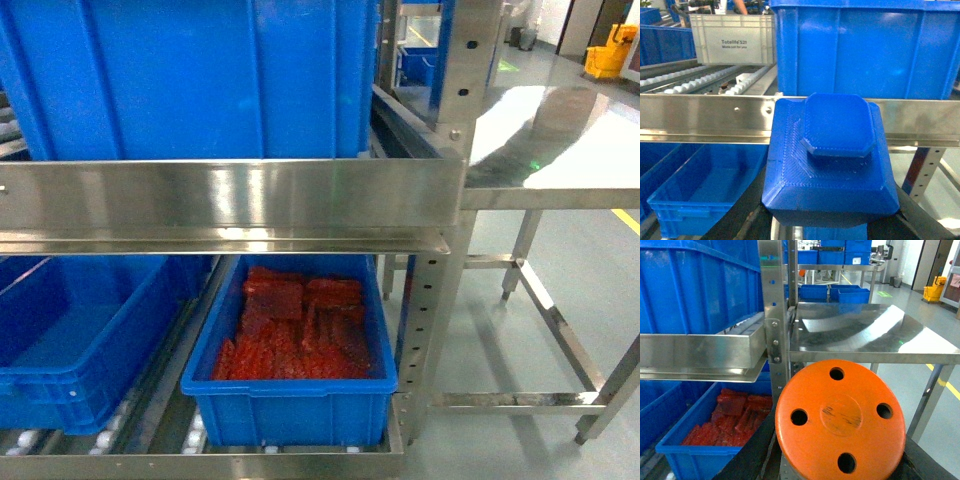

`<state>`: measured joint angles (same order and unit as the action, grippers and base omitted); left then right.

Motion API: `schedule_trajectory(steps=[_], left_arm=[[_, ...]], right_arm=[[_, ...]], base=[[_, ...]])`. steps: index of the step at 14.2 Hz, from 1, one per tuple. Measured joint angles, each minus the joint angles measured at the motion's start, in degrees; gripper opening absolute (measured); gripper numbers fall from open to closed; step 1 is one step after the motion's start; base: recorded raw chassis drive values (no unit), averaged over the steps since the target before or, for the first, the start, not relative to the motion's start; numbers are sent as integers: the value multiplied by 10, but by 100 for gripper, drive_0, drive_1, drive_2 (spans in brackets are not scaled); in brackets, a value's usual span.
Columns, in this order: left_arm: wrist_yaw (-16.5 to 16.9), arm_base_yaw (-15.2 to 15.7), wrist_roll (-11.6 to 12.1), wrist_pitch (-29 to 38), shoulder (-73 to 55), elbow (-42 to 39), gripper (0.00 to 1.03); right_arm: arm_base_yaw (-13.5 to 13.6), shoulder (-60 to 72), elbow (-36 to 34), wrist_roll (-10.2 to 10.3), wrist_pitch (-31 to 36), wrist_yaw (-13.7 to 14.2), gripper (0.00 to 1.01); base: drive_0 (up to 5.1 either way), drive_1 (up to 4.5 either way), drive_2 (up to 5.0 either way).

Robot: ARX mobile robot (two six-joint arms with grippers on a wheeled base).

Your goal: Sort blue parts and orange caps into right shelf containers

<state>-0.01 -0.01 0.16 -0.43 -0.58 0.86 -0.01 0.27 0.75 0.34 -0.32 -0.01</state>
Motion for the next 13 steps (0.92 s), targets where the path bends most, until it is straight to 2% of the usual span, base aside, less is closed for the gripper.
schedule_trajectory(steps=[13], left_arm=[[0, 0, 0, 0, 0, 0, 43]], right_arm=[[0, 0, 0, 0, 0, 0, 43]], base=[[-504, 241, 241]])
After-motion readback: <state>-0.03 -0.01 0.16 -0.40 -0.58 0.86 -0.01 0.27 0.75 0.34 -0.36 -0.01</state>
